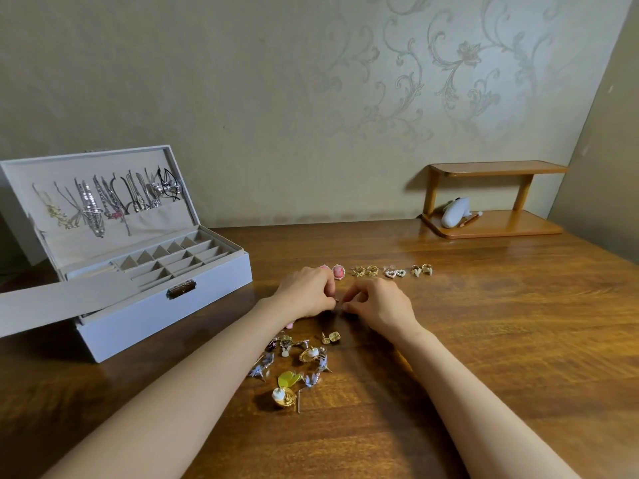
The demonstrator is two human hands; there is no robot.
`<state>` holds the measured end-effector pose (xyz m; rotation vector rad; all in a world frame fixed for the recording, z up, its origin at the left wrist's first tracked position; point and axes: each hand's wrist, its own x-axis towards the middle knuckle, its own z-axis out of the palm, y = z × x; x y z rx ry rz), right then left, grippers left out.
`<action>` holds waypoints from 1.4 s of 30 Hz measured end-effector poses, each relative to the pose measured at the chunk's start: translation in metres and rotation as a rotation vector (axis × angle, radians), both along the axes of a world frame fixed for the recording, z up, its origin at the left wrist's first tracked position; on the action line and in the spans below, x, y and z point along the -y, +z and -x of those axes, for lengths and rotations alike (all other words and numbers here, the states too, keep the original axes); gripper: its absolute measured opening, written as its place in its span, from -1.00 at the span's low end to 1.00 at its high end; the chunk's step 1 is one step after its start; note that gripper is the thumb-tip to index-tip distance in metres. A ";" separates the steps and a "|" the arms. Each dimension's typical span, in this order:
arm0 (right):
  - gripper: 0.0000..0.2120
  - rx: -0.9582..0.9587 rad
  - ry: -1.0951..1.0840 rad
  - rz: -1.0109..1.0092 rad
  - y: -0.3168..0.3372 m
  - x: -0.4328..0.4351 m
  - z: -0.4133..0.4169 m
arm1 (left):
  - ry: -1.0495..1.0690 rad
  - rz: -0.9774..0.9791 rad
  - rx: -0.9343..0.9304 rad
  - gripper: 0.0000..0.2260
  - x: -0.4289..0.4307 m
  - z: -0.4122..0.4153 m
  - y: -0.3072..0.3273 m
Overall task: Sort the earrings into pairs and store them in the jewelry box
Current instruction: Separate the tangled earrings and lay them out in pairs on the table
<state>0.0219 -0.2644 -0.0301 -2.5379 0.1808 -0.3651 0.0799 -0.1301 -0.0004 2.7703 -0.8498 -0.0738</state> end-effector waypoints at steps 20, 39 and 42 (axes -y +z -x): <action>-0.90 -0.120 0.030 -0.678 0.015 0.016 0.002 | -0.064 0.350 -0.234 -0.93 -0.005 -0.002 0.000; -0.93 -0.091 0.056 -0.455 0.016 0.017 0.004 | -0.150 0.225 -0.266 -0.93 -0.008 -0.006 0.008; -0.98 -0.161 0.095 -0.461 0.017 0.017 0.004 | -0.176 0.166 -0.270 -0.91 -0.006 -0.006 0.010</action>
